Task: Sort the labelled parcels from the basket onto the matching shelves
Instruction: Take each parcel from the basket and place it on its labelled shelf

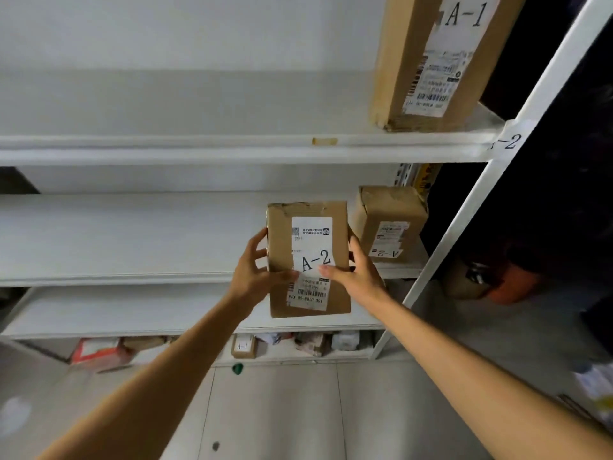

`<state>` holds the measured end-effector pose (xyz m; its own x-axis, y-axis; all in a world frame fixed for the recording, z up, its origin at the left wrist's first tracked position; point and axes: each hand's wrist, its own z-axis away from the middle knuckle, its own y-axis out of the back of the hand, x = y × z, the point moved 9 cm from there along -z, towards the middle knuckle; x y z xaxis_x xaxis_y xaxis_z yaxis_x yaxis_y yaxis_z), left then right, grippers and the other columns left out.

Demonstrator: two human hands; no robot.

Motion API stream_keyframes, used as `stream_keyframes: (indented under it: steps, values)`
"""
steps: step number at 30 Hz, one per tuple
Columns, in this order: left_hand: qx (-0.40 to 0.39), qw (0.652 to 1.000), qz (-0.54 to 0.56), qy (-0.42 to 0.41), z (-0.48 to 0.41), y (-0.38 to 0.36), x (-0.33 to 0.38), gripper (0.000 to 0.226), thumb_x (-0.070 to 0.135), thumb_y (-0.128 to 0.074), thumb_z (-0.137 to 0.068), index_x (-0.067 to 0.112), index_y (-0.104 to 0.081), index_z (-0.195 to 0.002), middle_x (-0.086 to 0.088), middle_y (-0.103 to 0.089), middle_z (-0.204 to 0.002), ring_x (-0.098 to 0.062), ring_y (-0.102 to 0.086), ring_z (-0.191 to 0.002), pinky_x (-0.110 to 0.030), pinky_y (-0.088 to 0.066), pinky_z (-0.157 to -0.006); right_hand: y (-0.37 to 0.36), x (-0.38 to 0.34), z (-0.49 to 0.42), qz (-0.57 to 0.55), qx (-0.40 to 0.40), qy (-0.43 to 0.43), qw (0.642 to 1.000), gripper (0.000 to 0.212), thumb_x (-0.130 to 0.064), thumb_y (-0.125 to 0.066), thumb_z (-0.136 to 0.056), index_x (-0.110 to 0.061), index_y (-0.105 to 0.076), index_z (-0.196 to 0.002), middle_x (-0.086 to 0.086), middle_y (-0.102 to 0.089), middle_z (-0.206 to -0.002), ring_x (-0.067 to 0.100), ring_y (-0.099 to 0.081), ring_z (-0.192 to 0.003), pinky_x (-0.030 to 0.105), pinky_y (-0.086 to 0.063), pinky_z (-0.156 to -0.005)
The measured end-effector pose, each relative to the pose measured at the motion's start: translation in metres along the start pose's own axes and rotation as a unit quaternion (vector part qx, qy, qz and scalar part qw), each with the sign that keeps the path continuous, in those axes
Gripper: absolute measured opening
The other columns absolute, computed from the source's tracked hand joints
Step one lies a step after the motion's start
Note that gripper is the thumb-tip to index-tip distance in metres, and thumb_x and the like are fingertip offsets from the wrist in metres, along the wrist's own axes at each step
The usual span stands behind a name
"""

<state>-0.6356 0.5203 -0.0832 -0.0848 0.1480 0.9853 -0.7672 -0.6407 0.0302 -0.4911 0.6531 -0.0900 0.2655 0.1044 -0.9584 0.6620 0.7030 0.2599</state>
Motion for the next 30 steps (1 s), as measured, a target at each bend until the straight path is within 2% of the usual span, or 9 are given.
stream_keyframes:
  steps: [4,6,9,12,17,19,22,28,30]
  values:
    - [-0.011,1.0,0.003,0.016,-0.038,0.008,-0.01,0.098,0.0,-0.084,-0.062,0.033,-0.035,-0.141,-0.005,-0.054,-0.122,-0.027,-0.061,-0.105,-0.049,-0.059,-0.075,-0.004,0.006,-0.031,0.017,0.03,-0.018,0.999,0.082,-0.015,-0.076,-0.081,-0.027,-0.029,-0.147,-0.01,-0.054,-0.123,0.002,-0.053,-0.106,0.002,-0.04,-0.069]
    - [-0.026,1.0,-0.006,0.012,-0.057,0.009,-0.011,0.097,0.001,-0.084,-0.063,0.032,-0.034,-0.141,-0.006,-0.054,-0.122,-0.027,-0.059,-0.107,-0.048,-0.058,-0.078,-0.005,0.01,-0.046,0.033,0.056,-0.024,0.998,0.079,-0.013,-0.077,-0.079,-0.029,-0.034,-0.143,-0.008,-0.056,-0.12,-0.004,-0.055,-0.098,0.002,-0.042,-0.069]
    - [-0.041,0.999,-0.005,0.007,-0.082,0.006,-0.011,0.091,-0.005,-0.077,-0.07,0.031,-0.031,-0.14,0.003,-0.053,-0.118,-0.022,-0.056,-0.109,-0.037,-0.058,-0.075,-0.001,0.013,-0.065,0.077,0.114,-0.021,0.99,0.085,-0.019,-0.082,-0.072,-0.033,-0.035,-0.142,0.004,-0.056,-0.124,0.011,-0.057,-0.106,0.023,-0.051,-0.084]
    - [-0.062,0.998,0.011,0.014,-0.1,-0.003,-0.016,0.086,-0.009,-0.072,-0.074,0.031,-0.029,-0.138,0.002,-0.051,-0.126,-0.023,-0.054,-0.114,-0.046,-0.055,-0.086,0.004,0.021,-0.078,0.094,0.152,-0.04,0.983,0.085,-0.012,-0.078,-0.075,-0.032,-0.032,-0.143,0.004,-0.054,-0.127,0.017,-0.054,-0.114,0.035,-0.053,-0.09]
    - [-0.057,0.998,0.021,0.02,-0.126,-0.01,-0.023,0.08,-0.008,-0.073,-0.073,0.027,-0.028,-0.129,-0.003,-0.046,-0.133,-0.026,-0.052,-0.116,-0.053,-0.052,-0.09,0.008,0.036,-0.091,0.06,0.104,-0.09,0.989,0.087,0.007,-0.072,-0.075,-0.027,-0.031,-0.144,-0.001,-0.059,-0.124,0.012,-0.056,-0.109,0.012,-0.05,-0.069]
    - [-0.056,0.998,0.011,0.02,-0.132,-0.014,-0.026,0.077,-0.009,-0.073,-0.073,0.026,-0.027,-0.124,-0.002,-0.046,-0.129,-0.025,-0.052,-0.113,-0.051,-0.054,-0.088,0.007,0.045,-0.095,0.031,0.075,-0.121,0.989,0.09,0.007,-0.074,-0.072,-0.027,-0.031,-0.143,0.002,-0.059,-0.127,0.016,-0.058,-0.112,0.023,-0.053,-0.081]
    - [-0.04,0.999,-0.02,0.003,-0.139,-0.019,-0.031,0.073,-0.009,-0.071,-0.075,0.023,-0.025,-0.123,-0.001,-0.05,-0.122,-0.026,-0.055,-0.112,-0.04,-0.057,-0.077,0.004,0.054,-0.098,0.06,0.06,-0.142,0.986,0.096,-0.011,-0.077,-0.068,-0.029,-0.024,-0.147,0.004,-0.049,-0.139,0.021,-0.052,-0.123,0.041,-0.049,-0.099]
    - [0.008,0.997,-0.07,-0.021,-0.151,-0.026,-0.039,0.108,-0.002,-0.078,-0.07,0.038,-0.014,-0.148,-0.007,-0.046,-0.139,-0.022,-0.051,-0.121,-0.047,-0.052,-0.09,0.013,0.059,-0.099,0.046,0.135,-0.125,0.982,0.066,0.008,-0.064,-0.077,-0.017,-0.032,-0.129,-0.005,-0.057,-0.114,0.012,-0.059,-0.106,0.02,-0.052,-0.084]
    - [0.013,0.995,-0.091,-0.045,-0.155,-0.031,-0.036,0.107,-0.003,-0.078,-0.069,0.039,-0.018,-0.147,-0.007,-0.047,-0.136,-0.021,-0.052,-0.119,-0.039,-0.054,-0.087,0.016,0.062,-0.097,0.057,0.152,-0.117,0.98,0.065,0.003,-0.065,-0.075,-0.02,-0.033,-0.127,0.001,-0.056,-0.12,0.017,-0.058,-0.111,0.026,-0.052,-0.088]
